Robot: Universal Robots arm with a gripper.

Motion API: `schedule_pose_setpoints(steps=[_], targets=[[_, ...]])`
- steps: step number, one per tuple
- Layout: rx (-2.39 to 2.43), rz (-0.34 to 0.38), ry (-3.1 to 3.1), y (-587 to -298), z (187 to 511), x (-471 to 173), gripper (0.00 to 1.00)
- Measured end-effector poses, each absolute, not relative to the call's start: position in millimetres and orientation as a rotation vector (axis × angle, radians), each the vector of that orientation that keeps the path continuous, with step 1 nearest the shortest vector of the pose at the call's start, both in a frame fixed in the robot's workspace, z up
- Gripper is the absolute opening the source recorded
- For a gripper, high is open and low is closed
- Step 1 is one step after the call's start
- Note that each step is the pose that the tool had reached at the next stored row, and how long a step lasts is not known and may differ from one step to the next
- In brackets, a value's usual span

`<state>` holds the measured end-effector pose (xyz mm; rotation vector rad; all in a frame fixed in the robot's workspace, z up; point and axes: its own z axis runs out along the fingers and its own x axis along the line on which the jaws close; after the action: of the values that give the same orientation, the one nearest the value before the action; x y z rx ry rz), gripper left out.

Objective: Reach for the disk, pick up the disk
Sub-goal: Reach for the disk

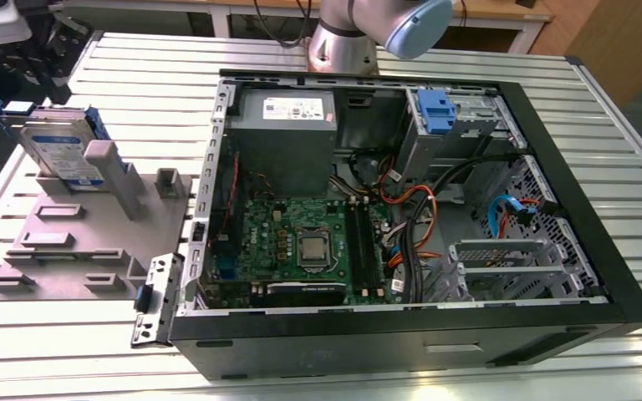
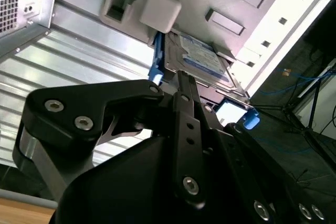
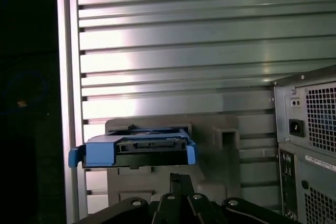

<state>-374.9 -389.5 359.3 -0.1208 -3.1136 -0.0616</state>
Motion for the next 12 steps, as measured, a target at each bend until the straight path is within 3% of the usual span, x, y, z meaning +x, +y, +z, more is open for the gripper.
schedule_pose_setpoints(steps=[12], targets=[[-0.121,-0.058,-3.114,-384,348,-397,0.11]])
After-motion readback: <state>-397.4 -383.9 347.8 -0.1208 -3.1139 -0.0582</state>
